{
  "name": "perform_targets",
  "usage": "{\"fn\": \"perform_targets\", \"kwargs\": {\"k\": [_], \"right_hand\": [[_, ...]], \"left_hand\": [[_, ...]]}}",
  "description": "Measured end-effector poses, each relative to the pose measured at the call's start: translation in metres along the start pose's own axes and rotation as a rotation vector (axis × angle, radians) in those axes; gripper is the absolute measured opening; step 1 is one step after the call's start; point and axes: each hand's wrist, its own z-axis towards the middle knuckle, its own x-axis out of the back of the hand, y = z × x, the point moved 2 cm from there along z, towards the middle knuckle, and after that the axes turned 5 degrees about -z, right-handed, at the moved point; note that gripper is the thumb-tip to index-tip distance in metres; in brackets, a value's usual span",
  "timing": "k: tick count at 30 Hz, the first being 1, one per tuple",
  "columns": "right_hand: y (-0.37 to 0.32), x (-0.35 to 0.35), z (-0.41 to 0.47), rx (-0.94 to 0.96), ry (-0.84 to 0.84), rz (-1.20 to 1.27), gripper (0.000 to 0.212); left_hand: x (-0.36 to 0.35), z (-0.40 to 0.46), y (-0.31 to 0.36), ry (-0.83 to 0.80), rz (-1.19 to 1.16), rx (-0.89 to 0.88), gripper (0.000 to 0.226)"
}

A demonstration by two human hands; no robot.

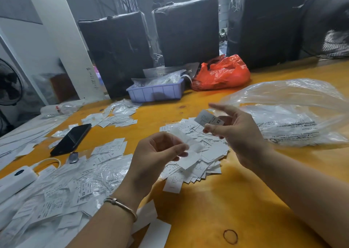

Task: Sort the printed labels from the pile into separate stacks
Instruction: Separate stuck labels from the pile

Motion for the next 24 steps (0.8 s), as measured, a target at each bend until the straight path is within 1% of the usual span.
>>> {"fn": "perform_targets", "kwargs": {"k": [1, 2, 3, 6, 9, 11, 13, 15, 19, 24], "right_hand": [[-0.001, 0.002, 0.000, -0.002, 0.018, 0.015, 0.054], [-0.002, 0.003, 0.001, 0.003, 0.028, 0.011, 0.056], [-0.004, 0.004, 0.001, 0.011, 0.025, -0.003, 0.049], [-0.009, 0.002, 0.001, 0.054, 0.015, -0.048, 0.014], [-0.014, 0.000, -0.001, 0.115, 0.003, -0.045, 0.002], [-0.019, -0.001, -0.004, 0.151, -0.010, -0.037, 0.006], [-0.023, -0.001, -0.005, 0.198, -0.052, 0.027, 0.007], [-0.024, -0.003, -0.006, 0.226, -0.101, 0.053, 0.014], [-0.026, -0.007, -0.012, 0.291, -0.169, -0.048, 0.020], [-0.032, -0.007, -0.015, 0.367, -0.162, -0.149, 0.020]], "left_hand": [[-0.001, -0.001, 0.000, -0.008, 0.018, -0.016, 0.011], [-0.002, -0.001, 0.000, -0.014, 0.030, -0.032, 0.009], [-0.003, -0.002, 0.000, -0.021, 0.042, -0.046, 0.010], [-0.005, -0.003, 0.000, -0.036, 0.077, -0.071, 0.015], [-0.005, -0.002, -0.001, -0.053, 0.167, -0.089, 0.008], [-0.005, -0.002, -0.002, -0.062, 0.228, -0.103, 0.005], [-0.005, -0.002, -0.002, -0.066, 0.256, -0.110, 0.004], [-0.005, -0.002, -0.002, -0.069, 0.268, -0.114, 0.004], [-0.005, -0.003, 0.000, -0.071, 0.248, -0.119, 0.009], [-0.005, -0.004, 0.001, -0.066, 0.234, -0.137, 0.014]]}}
